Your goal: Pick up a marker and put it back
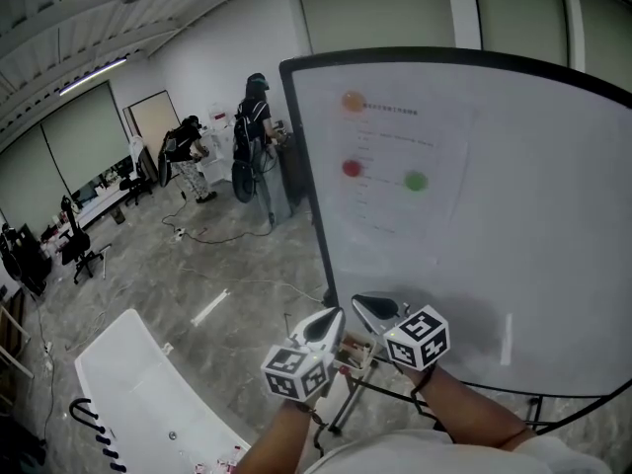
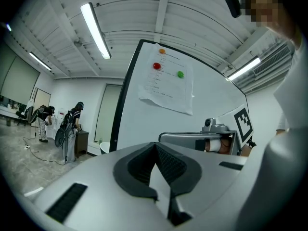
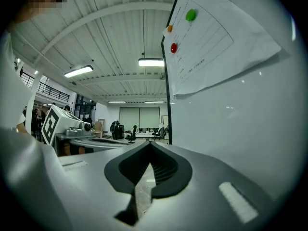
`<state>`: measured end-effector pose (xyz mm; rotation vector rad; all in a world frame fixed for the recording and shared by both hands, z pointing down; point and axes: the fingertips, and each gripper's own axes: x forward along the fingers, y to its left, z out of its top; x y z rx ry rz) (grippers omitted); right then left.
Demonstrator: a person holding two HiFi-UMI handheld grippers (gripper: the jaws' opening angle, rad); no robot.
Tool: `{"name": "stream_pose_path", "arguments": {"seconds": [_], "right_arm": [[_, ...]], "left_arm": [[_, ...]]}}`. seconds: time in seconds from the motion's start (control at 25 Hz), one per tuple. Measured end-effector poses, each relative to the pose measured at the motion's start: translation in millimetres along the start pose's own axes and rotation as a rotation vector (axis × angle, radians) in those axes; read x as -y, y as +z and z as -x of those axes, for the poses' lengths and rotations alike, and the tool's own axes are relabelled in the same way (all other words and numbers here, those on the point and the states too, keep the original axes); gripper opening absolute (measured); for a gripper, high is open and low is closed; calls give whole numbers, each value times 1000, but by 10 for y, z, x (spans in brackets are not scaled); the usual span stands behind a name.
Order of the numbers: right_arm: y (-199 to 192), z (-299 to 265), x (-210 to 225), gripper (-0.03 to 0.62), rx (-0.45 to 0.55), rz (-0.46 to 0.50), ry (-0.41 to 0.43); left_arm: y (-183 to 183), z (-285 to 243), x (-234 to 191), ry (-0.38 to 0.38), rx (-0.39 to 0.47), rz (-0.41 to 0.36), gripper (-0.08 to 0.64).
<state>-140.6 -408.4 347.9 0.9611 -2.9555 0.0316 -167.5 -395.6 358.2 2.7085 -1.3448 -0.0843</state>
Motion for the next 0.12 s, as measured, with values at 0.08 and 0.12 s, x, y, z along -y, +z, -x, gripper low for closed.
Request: {"name": "stream_pose_path", "arguments": {"seconds": [0.08,0.12], "right_arm": [[9,-23,28,2,3,1,0],[11,-35,41,2,4,1,1]], "left_arm": [[1,-26,-21,1,5,2,5],[-1,-38,-31,1,7,4,5]]}}
